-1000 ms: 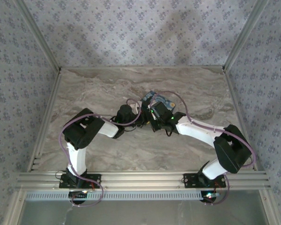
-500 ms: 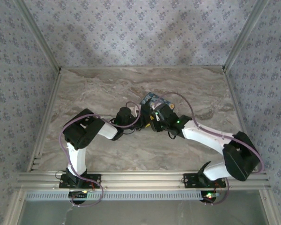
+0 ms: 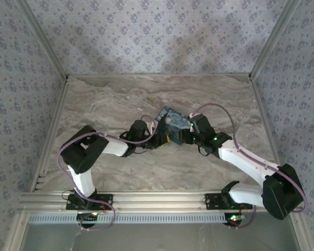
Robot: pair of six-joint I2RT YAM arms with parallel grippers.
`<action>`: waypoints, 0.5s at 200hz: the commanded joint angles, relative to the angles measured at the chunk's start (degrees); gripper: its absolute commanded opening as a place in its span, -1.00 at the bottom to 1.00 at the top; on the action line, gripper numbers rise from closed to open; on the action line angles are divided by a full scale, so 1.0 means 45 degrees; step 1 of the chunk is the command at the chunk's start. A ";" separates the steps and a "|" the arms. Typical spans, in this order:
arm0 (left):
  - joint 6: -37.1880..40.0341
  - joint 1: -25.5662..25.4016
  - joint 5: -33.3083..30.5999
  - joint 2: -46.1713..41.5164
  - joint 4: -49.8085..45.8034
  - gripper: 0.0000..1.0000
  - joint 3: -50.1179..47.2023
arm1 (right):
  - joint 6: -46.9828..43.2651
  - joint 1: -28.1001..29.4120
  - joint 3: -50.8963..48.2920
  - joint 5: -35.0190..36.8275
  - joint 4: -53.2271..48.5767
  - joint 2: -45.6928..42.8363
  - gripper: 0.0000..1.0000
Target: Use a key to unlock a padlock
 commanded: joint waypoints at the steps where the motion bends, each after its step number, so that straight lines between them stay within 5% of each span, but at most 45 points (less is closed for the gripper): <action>1: 0.1226 -0.0046 -0.0436 -0.0945 -0.1365 -0.32 -0.0169 | 0.0910 -0.0572 -0.0105 -0.0595 0.0254 0.0242 0.14; 100: 0.3790 0.1197 -0.2785 -0.4844 -0.5697 0.03 -0.0546 | 0.1816 -0.2015 0.0051 -0.1384 0.0925 0.0965 0.18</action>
